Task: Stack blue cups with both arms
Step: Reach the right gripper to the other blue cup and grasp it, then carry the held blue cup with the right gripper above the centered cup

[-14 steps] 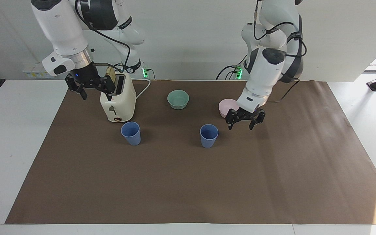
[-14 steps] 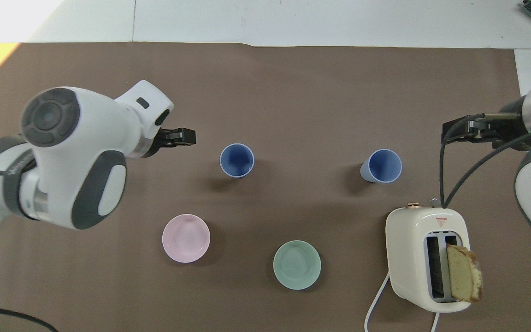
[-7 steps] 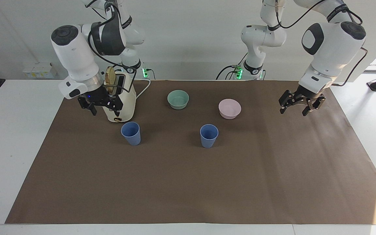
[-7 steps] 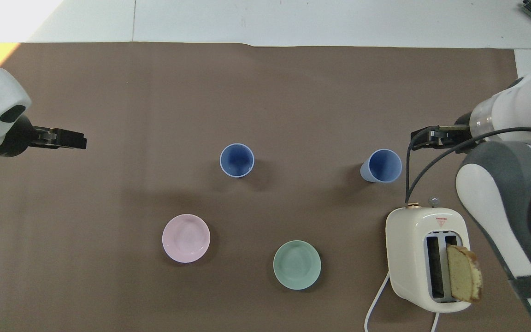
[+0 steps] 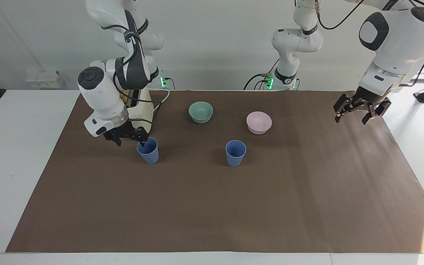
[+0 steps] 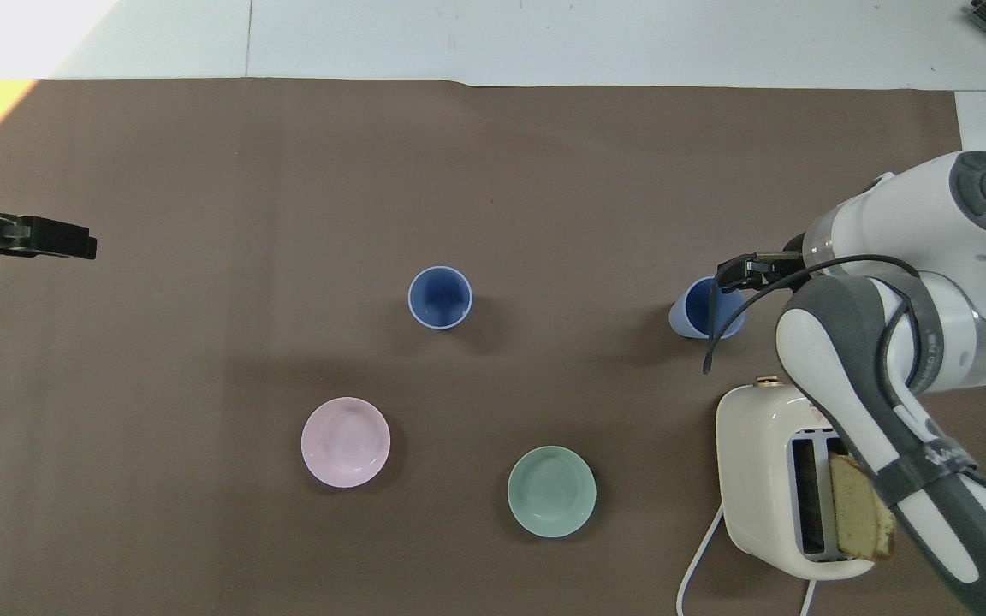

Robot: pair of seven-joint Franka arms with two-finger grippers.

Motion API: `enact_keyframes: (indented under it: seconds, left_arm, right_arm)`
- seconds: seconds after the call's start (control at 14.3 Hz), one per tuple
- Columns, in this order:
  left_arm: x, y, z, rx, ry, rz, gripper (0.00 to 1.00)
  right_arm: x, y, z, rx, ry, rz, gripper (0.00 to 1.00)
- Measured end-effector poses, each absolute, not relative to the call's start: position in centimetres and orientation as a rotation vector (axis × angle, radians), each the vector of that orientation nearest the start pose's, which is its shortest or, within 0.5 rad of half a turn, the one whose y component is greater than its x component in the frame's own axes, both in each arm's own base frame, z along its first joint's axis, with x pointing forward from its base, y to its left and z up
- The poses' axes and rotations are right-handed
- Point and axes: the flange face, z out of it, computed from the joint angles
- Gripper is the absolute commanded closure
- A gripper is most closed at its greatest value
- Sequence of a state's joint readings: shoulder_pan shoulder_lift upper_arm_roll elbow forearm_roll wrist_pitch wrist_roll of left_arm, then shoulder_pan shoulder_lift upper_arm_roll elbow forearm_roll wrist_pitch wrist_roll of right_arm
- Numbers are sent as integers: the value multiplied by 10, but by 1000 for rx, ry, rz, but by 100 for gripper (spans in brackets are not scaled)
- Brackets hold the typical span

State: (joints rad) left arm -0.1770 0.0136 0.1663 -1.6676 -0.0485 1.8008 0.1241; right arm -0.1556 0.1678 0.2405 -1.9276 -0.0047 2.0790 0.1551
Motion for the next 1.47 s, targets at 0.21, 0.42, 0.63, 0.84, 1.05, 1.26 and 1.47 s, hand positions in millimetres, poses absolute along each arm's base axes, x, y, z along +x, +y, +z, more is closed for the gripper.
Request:
enact_keyframes:
  seconds: [0.21,0.42,0.63,0.84,1.05,1.26,1.47]
  left_arm:
    - [573,-6,606,-3170,201,-141,0]
    - [568,-6,613,-3174,204,-92,0]
    - [561,-6,608,-3179,207,16,0]
    - [558,-6,606,-3181,207,56,0]
    - [557,-5,607,-3181,206,59,0]
    - [556,-5,608,-3182,205,58,0]
    - [556,-5,608,-3182,205,57,0]
  right_arm:
    - [583,47,382,-3107,106,78,0]
    - [580,59,377,-3110,73,89,76]
    - [578,62,375,-3110,65,98,100]
    - [578,61,367,-3109,67,120,100]
    - [579,61,368,-3108,73,111,100]
    - [589,67,391,-3104,109,73,100]
    - [600,105,448,-3086,227,41,100]
